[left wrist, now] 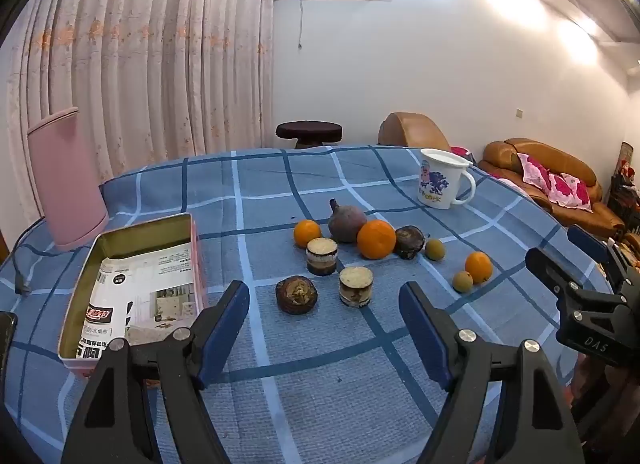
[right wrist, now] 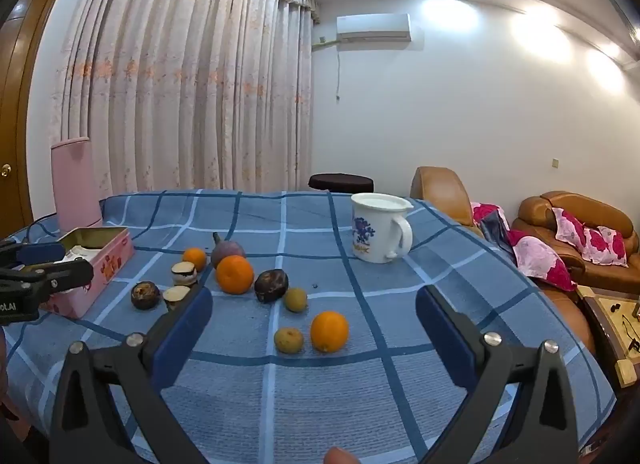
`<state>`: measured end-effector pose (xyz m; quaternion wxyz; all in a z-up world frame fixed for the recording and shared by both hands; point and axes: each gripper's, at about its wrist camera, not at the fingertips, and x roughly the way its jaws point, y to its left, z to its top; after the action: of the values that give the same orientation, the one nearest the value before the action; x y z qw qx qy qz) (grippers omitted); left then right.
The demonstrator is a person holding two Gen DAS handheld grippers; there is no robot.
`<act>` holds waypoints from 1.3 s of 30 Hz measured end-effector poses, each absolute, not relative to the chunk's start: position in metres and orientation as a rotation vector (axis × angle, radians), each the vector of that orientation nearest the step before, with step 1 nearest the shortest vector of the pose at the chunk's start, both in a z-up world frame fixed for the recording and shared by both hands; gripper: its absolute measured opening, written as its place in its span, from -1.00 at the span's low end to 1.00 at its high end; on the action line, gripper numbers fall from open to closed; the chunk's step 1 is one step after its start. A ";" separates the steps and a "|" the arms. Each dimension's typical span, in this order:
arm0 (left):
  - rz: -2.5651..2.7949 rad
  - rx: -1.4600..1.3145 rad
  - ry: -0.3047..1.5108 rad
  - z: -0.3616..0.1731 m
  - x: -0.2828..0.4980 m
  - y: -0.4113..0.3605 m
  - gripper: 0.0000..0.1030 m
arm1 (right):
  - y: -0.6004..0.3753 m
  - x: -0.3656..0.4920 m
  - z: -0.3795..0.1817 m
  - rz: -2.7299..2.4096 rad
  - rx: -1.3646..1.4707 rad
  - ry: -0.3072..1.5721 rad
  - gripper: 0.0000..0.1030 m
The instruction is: Organize fruits
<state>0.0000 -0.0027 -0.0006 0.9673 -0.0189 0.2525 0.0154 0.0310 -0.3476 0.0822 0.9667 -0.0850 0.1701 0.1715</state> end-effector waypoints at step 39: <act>0.040 -0.062 0.529 -0.008 0.001 0.005 0.52 | -0.333 0.028 0.067 0.387 -0.171 0.380 1.00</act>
<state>0.0009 0.0048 -0.0084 0.9646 -0.0304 0.2613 0.0195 0.0283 -0.3332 0.0669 0.9598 -0.0842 0.1877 0.1908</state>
